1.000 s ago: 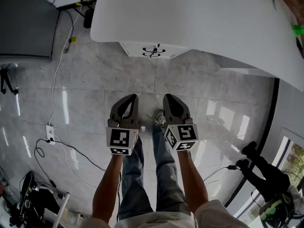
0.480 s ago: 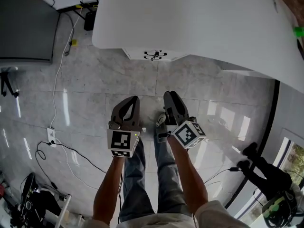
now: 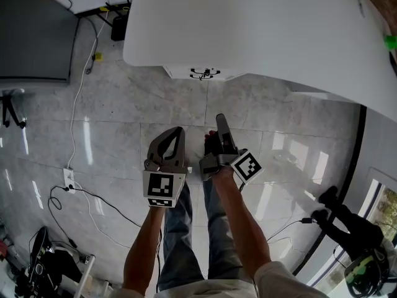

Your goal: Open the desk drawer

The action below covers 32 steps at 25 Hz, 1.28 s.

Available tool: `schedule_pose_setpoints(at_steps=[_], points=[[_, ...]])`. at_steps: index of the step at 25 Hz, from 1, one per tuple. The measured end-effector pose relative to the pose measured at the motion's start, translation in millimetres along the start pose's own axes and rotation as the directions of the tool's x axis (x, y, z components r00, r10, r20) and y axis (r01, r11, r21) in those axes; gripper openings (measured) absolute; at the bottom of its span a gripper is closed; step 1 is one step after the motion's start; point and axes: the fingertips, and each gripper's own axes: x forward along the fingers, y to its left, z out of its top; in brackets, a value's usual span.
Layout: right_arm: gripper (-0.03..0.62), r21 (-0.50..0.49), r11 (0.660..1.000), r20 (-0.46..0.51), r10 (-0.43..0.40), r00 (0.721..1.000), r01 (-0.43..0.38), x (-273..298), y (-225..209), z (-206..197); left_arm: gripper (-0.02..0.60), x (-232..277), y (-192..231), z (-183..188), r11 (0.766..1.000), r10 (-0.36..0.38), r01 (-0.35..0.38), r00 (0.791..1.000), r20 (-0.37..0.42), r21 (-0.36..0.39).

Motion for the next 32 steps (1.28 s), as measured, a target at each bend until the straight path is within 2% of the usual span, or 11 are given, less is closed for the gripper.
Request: schedule_pose_setpoints(at_steps=[3,10,15,20,24,32], points=[[0.147,-0.004,1.000,0.004,-0.009,1.000,0.009,23,-3,7,0.012,0,1,1,1.000,0.000,0.000,1.000,0.000,-0.004],[0.146,0.025,0.997,0.027,0.074,0.997,-0.075,93,17,35,0.012,-1,0,3,1.000,-0.009,0.009,1.000,0.001,-0.007],[0.146,0.065,0.995,0.061,0.078,0.995,-0.082,126,21,51,0.012,-1,-6,4,1.000,-0.022,0.022,1.000,-0.001,-0.010],[0.133,0.070,0.995,0.049,0.066,0.997,-0.069,143,19,56,0.012,3,-8,6,0.999,-0.034,0.034,0.999,-0.006,-0.008],[0.051,0.077,0.992,0.045,0.100,0.994,-0.103,148,24,60,0.012,5,-8,7,0.999,-0.038,0.038,0.999,-0.004,-0.008],[0.040,0.111,0.985,0.045,0.124,0.991,-0.129,148,29,58,0.012,10,-9,8,0.999,-0.043,0.043,0.999,-0.001,-0.012]])
